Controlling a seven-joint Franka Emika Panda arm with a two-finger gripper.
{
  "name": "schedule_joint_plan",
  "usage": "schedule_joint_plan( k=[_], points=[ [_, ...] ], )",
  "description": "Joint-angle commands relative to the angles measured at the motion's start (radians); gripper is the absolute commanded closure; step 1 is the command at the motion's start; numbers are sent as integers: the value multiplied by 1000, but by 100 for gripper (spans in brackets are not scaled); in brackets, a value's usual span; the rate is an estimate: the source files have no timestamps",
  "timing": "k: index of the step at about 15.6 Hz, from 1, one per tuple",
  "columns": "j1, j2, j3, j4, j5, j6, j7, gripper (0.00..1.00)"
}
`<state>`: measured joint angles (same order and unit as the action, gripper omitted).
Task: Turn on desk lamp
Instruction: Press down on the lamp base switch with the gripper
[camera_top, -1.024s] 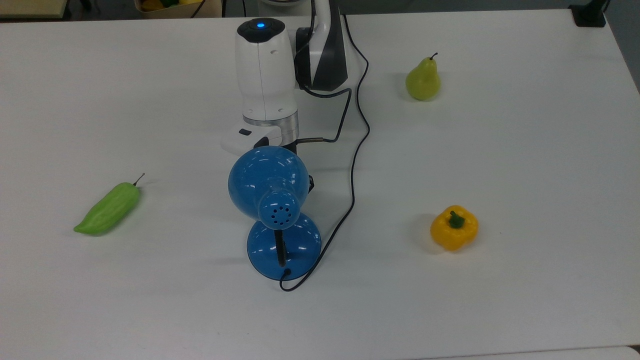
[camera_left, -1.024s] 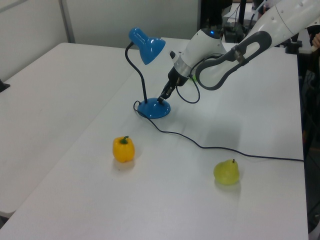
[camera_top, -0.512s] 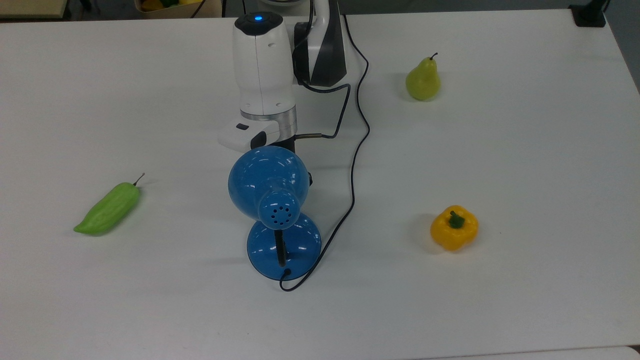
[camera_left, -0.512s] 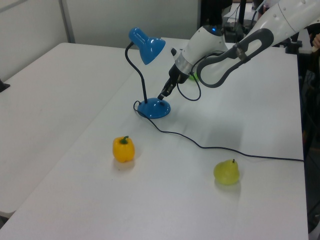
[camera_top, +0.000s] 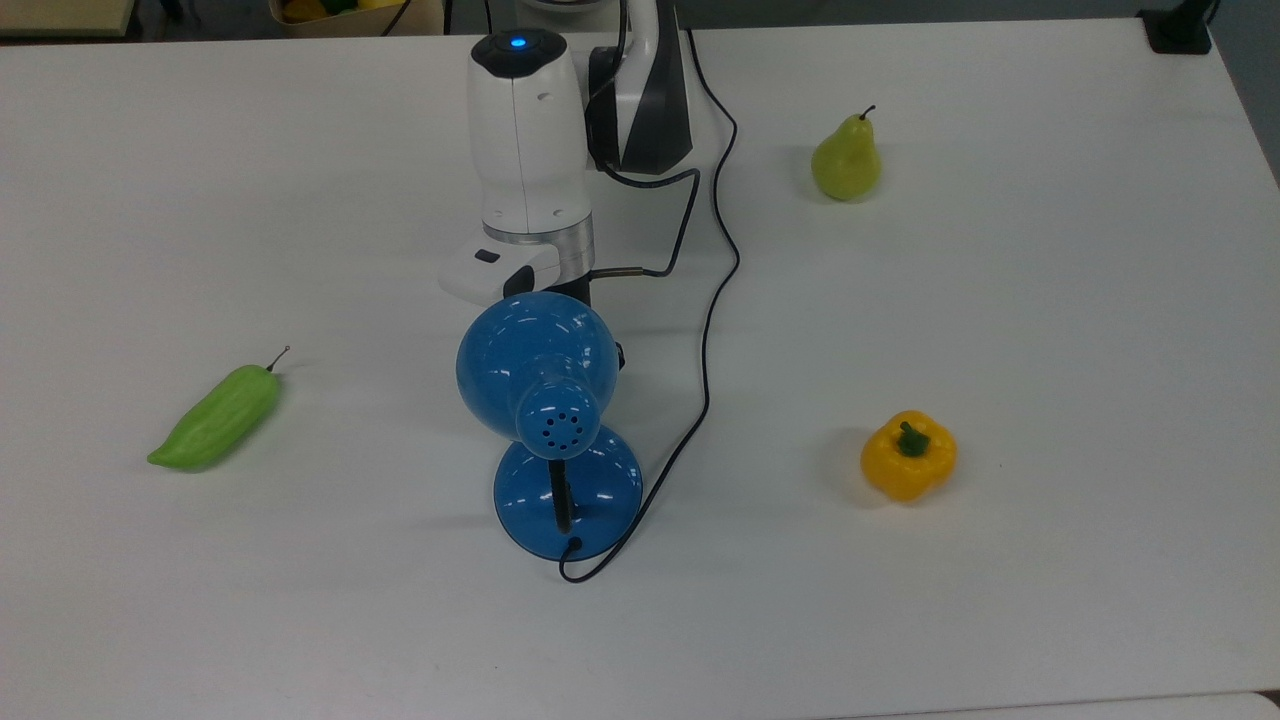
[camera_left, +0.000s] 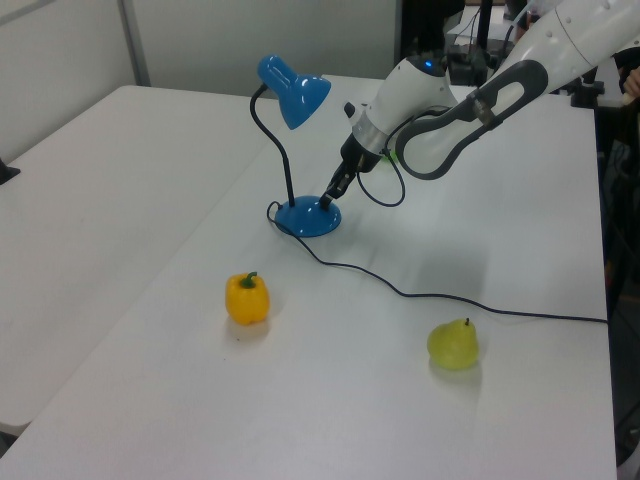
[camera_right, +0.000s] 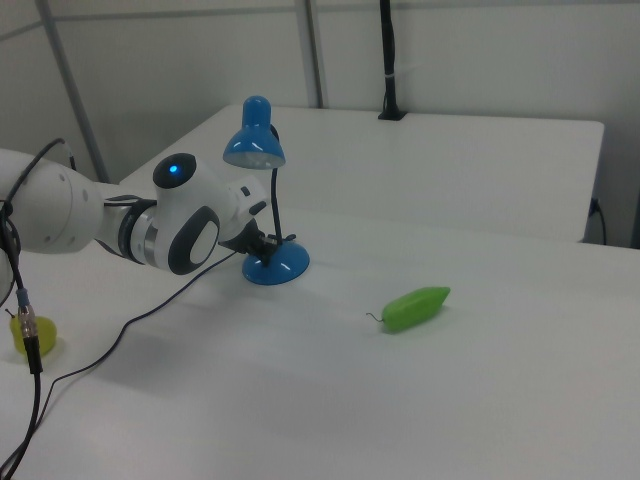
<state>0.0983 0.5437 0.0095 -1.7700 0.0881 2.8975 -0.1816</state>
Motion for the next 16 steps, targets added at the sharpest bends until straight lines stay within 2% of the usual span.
schedule_joint_plan(
  k=[1, 16],
  points=[
    [6, -21, -3, -20, -5, -4, 7, 100],
    [11, 13, -3, 4, -16, 6, 8, 100]
  ],
)
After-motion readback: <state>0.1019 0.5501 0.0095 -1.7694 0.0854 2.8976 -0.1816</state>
